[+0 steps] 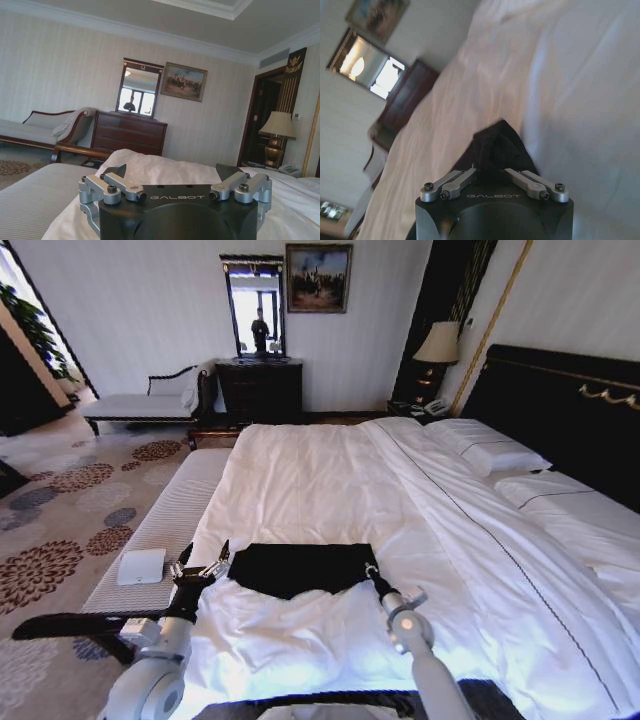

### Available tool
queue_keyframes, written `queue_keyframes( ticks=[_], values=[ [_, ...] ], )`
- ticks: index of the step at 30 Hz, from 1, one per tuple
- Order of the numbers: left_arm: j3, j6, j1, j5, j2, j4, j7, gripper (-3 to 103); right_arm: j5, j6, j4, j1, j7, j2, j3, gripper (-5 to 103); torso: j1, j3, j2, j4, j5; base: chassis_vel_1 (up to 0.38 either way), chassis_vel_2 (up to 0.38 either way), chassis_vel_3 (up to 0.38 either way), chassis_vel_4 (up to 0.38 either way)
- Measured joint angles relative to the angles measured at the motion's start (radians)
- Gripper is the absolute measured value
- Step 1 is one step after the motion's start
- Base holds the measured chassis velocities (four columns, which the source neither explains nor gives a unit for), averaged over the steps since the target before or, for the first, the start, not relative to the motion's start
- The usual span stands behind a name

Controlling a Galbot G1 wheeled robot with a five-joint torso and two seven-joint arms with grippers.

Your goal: Fold the clothes on the bed.

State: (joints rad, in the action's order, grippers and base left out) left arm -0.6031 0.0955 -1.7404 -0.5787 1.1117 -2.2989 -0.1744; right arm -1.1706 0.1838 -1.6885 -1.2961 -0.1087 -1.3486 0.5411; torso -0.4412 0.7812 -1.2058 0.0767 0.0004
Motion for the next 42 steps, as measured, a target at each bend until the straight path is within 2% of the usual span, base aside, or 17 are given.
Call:
queue_keyframes(
  ticks=[1,3,15,18,20,21,25,31,37,42],
  values=[
    [0.0,0.0,0.0,0.0,0.0,0.0,0.0,100,-0.004,-0.004,-0.001,-0.002,0.001,0.011,0.012,4,0.0,0.0,0.0,0.0003,-0.0011,0.0,0.0,0.0,0.0],
    [0.0,0.0,0.0,0.0,0.0,0.0,0.0,100,-0.025,-0.005,0.002,-0.007,0.005,0.036,0.034,4,0.0,0.0,0.0,0.0004,-0.0001,0.0,0.0,0.0,0.0],
    [0.0,0.0,0.0,0.0,0.0,0.0,0.0,100,-0.029,-0.008,0.041,0.018,0.017,0.063,0.055,4,0.0,0.0,0.0,0.0001,-0.0001,0.0,0.0,0.0,0.0],
    [0.0,0.0,0.0,0.0,0.0,0.0,0.0,100,-0.081,-0.005,0.066,0.046,0.017,0.111,0.102,4,0.0,0.0,0.0,0.0003,-0.0002,0.0,0.0,0.0,0.0],
    [0.0,0.0,0.0,0.0,0.0,0.0,0.0,100,-0.087,-0.005,0.069,0.048,0.017,0.117,0.107,4,0.0,0.0,0.0,0.0003,-0.0002,0.0,0.0,0.0,0.0],
    [0.0,0.0,0.0,0.0,0.0,0.0,0.0,100,-0.106,-0.002,0.081,0.057,0.018,0.149,0.129,4,0.0,0.0,0.0,0.0003,-0.0002,0.0,0.0,0.0,0.0],
    [0.0,0.0,0.0,0.0,0.0,0.0,0.0,100,-0.125,-0.002,0.109,0.066,0.028,0.23,0.157,4,0.0,0.0,0.0,0.0003,-0.0004,0.0,0.0,0.0,0.0],
    [0.0,0.0,0.0,0.0,0.0,0.0,0.0,100,-0.114,-0.005,0.165,0.074,0.047,0.311,0.17,4,0.0,0.0,0.0,0.0005,-0.0002,0.0,0.0,0.0,0.0],
    [0.0,0.0,0.0,0.0,0.0,0.0,0.0,100,-0.058,-0.018,0.209,0.086,0.062,0.324,0.139,4,0.0,0.0,0.0,0.0006,-0.0002,0.0,0.0,0.0,0.0],
    [0.0,0.0,0.0,0.0,0.0,0.0,0.0,100,-0.011,-0.024,0.204,0.105,0.054,0.293,0.105,4,0.0,0.0,0.0,0.0004,-0.0002,0.0,0.0,0.0,0.0]
  ],
)
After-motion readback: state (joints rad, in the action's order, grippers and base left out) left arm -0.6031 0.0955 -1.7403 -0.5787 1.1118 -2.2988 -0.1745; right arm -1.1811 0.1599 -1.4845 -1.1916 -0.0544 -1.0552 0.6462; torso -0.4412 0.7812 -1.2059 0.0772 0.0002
